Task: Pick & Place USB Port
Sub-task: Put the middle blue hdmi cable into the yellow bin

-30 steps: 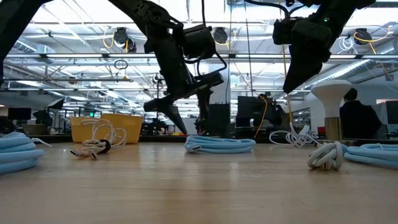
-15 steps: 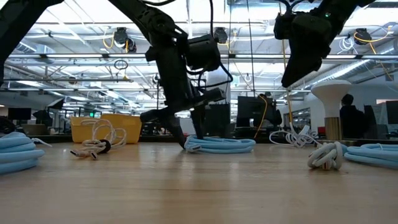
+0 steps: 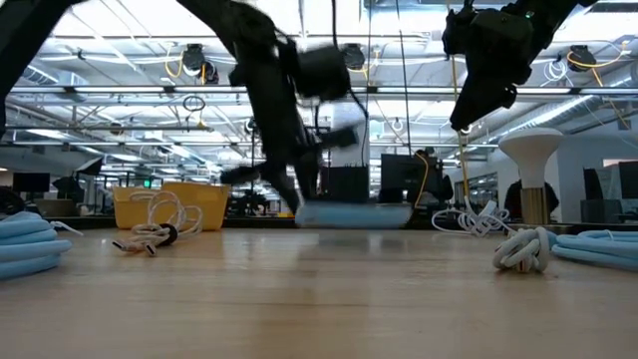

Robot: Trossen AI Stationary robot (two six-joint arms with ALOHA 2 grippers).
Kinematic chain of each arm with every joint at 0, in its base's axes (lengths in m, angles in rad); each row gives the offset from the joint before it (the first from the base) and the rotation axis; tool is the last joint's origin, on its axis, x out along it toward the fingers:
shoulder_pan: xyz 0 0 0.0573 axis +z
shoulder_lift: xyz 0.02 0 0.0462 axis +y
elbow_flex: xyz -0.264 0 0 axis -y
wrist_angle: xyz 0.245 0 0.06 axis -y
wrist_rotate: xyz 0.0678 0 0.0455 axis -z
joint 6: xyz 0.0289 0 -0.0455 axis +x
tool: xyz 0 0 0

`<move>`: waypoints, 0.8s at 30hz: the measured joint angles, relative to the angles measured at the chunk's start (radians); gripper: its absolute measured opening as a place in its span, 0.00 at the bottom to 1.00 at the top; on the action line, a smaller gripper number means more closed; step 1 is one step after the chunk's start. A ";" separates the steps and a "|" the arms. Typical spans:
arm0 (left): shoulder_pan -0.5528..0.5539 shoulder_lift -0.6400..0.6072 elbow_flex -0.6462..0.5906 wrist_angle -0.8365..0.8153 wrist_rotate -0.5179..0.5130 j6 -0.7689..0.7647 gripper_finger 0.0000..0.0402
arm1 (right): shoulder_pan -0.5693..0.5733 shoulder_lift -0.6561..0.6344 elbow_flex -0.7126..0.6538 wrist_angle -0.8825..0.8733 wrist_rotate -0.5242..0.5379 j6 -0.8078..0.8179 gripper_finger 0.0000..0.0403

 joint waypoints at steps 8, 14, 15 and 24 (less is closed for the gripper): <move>0.073 -0.284 0.004 -0.205 -0.155 -0.033 0.09 | 0.000 0.000 0.000 0.022 0.000 -0.029 0.29; 0.138 -0.452 0.003 -0.623 -0.327 -0.099 0.09 | 0.000 0.000 0.000 0.069 -0.002 -0.043 0.29; 0.153 -0.475 0.004 -0.687 -0.342 -0.107 0.09 | 0.000 0.000 0.000 0.073 -0.002 -0.045 0.29; 0.372 -0.501 -0.001 -0.982 -0.322 -0.007 0.09 | 0.003 0.000 0.000 0.088 -0.022 -0.045 0.29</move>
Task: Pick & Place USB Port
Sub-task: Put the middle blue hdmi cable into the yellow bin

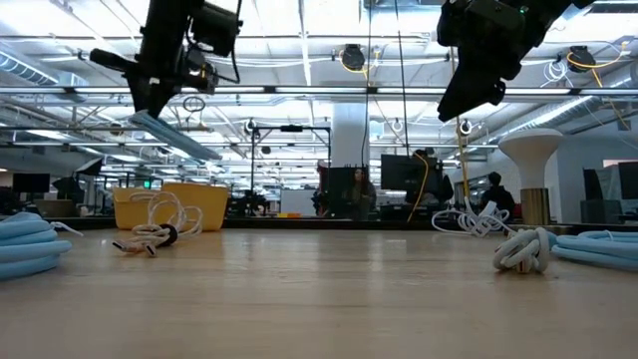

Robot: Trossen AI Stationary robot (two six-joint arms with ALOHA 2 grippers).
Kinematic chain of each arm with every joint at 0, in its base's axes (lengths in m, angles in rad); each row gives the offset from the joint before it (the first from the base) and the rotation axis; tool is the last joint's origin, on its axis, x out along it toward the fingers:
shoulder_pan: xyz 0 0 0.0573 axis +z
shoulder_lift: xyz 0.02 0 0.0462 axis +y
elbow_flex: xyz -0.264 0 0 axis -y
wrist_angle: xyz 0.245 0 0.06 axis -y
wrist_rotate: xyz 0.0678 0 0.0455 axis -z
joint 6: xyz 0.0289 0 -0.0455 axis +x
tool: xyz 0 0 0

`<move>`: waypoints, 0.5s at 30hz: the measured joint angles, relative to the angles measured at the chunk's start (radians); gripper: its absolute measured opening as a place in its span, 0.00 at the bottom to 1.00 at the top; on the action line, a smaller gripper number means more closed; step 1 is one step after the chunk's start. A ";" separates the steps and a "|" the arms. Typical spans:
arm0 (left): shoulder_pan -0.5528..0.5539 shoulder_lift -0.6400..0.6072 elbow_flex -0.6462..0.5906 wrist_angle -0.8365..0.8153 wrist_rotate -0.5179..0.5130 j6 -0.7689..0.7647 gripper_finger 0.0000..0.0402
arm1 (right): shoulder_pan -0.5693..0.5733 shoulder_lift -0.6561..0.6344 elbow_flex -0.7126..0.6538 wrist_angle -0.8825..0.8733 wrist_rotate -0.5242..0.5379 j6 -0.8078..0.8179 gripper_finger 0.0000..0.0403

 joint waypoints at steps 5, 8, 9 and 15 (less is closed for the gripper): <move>0.148 -0.006 0.000 0.000 -0.004 0.083 0.09 | 0.032 0.000 0.000 -0.002 -0.006 0.026 0.29; 0.222 -0.006 -0.001 -0.001 0.010 0.111 0.09 | 0.055 0.000 0.000 -0.004 -0.003 0.038 0.29; 0.245 -0.006 -0.001 -0.002 0.022 0.117 0.09 | 0.062 0.000 0.000 -0.004 -0.003 0.042 0.29; 0.308 -0.006 -0.016 0.007 0.081 0.119 0.09 | 0.069 0.000 0.000 0.004 0.002 0.037 0.29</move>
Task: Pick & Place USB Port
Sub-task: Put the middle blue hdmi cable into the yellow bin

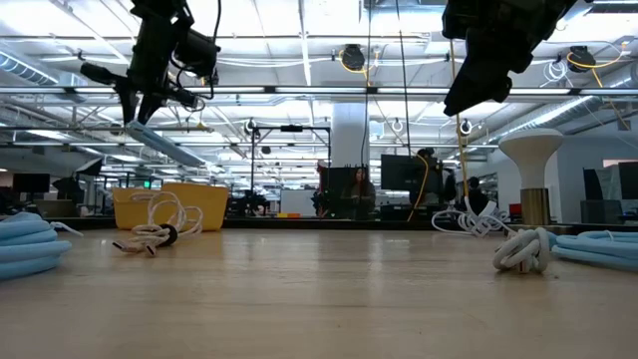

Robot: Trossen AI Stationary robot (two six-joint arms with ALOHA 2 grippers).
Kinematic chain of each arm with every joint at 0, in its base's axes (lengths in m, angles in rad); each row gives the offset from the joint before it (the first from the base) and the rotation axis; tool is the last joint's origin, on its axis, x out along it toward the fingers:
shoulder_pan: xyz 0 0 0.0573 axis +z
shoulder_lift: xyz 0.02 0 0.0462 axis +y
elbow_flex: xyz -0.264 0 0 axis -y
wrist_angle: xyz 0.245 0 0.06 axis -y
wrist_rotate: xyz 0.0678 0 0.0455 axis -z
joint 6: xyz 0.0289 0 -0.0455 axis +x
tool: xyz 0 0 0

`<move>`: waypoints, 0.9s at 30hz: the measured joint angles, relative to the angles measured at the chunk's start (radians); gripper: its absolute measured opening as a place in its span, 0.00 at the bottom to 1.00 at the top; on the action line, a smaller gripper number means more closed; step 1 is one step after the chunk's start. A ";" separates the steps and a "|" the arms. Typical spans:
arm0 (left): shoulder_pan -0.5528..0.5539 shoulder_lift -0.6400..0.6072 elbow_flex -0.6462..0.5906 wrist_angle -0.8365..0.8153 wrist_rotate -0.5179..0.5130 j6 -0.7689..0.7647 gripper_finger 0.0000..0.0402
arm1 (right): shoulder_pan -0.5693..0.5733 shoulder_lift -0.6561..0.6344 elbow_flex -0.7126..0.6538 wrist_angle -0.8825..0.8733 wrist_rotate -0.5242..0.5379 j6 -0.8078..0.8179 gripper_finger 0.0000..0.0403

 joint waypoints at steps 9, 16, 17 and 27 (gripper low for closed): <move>-0.007 0.000 -0.211 0.101 0.106 0.006 0.09 | 0.000 0.000 0.000 0.028 -0.001 -0.015 0.29; -0.021 -0.002 -0.229 0.231 0.058 0.007 0.09 | 0.000 0.000 0.000 0.027 -0.007 -0.015 0.29; -0.013 -0.002 -0.229 0.236 0.057 0.008 0.09 | 0.000 0.000 0.000 0.027 -0.008 -0.015 0.29; 0.078 -0.002 -0.229 0.246 0.018 0.049 0.09 | 0.001 0.000 0.000 0.027 -0.033 -0.012 0.29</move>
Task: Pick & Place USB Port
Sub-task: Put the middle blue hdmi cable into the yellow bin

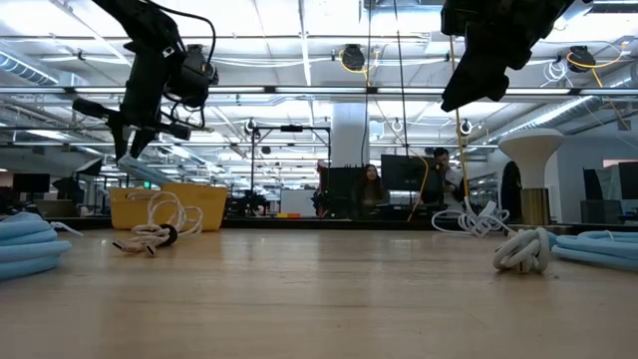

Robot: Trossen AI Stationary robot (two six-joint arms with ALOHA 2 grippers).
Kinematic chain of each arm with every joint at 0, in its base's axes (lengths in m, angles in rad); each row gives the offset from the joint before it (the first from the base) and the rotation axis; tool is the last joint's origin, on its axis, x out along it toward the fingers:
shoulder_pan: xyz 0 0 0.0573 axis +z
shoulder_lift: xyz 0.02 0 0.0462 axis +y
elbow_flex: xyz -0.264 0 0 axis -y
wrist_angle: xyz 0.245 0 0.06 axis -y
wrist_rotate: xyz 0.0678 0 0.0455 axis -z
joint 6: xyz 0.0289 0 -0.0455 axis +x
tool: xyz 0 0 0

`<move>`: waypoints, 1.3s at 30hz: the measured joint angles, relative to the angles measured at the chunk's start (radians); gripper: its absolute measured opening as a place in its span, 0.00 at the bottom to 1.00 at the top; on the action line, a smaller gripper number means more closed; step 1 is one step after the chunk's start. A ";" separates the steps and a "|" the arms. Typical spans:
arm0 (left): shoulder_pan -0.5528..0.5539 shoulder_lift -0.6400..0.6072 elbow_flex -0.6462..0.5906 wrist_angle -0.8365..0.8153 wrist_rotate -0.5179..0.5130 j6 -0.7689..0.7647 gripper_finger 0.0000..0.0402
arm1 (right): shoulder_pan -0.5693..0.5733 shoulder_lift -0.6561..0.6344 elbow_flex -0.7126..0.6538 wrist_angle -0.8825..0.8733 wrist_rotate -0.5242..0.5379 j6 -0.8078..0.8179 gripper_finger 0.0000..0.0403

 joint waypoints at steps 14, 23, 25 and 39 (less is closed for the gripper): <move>0.033 0.032 0.000 0.136 0.053 0.015 0.09 | 0.000 0.000 0.000 0.008 0.000 -0.003 0.29; 0.008 0.053 0.000 0.186 0.054 0.014 0.28 | 0.000 0.000 0.000 0.008 0.001 0.000 0.29; 0.007 0.053 0.000 0.195 0.051 0.014 0.34 | 0.000 0.000 0.000 0.009 0.001 0.000 0.29; -0.037 0.051 0.000 0.145 -0.009 0.000 0.34 | 0.000 0.000 0.000 0.053 -0.001 -0.009 0.29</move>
